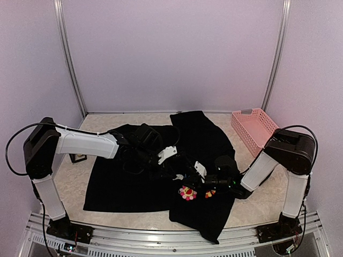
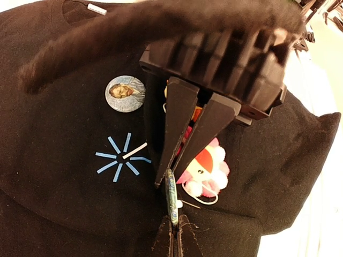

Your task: Pin the brooch onto the clothing

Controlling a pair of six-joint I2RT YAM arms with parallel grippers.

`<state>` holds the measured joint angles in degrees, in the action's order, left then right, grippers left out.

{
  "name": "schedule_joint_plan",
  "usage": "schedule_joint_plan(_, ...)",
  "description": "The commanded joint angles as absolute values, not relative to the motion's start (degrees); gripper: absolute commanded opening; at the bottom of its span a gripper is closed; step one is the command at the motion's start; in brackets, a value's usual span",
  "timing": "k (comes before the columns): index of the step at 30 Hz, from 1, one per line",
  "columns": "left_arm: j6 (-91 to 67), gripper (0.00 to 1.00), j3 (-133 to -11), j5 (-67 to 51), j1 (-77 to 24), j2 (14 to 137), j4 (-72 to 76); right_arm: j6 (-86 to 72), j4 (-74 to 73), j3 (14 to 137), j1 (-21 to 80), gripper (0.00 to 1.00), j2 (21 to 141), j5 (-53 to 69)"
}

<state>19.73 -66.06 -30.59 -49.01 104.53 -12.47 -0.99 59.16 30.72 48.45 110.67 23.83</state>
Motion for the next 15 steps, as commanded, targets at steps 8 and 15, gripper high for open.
schedule_joint_plan(8, 19.58, 0.0, -65.37, -33.3, -48.98, 100.73, -11.13, 2.06, 47.54, 31.37, 47.11, 0.03, 108.55, 20.48)
schedule_joint_plan(15, 18.81, 0.0, -64.8, -33.55, -48.87, 100.73, -10.44, 1.8, 58.72, 28.07, 46.88, 0.38, 103.97, 30.17)
